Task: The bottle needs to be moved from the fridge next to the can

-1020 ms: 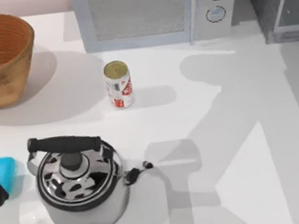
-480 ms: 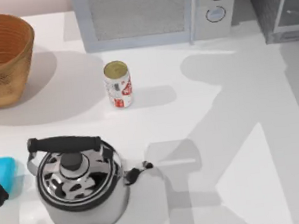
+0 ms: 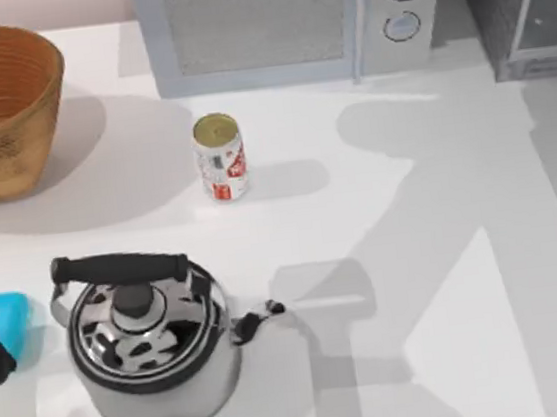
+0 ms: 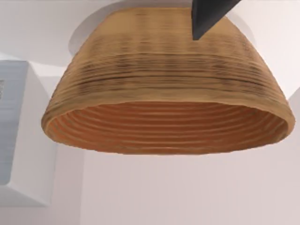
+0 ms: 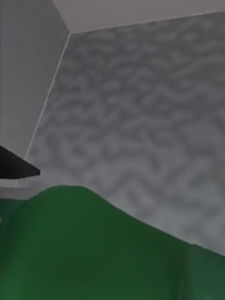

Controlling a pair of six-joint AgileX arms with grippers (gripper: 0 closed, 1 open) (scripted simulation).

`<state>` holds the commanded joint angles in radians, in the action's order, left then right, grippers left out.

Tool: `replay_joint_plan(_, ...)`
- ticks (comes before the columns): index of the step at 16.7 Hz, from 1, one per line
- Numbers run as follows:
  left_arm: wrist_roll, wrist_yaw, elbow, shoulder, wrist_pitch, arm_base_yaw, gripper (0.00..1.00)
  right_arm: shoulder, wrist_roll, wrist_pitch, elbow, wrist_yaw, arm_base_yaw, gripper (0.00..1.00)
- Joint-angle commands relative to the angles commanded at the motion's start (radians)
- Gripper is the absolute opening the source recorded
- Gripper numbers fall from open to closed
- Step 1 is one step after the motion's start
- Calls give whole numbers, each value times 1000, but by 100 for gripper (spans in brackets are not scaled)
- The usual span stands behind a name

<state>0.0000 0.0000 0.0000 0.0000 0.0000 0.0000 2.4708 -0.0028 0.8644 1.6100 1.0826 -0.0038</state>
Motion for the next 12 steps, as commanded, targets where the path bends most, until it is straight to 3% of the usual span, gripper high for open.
replay_joint_plan(12, 0, 0, 0, 0, 0, 0, 100, -105, 4, -139, 32, -1, 3, 0)
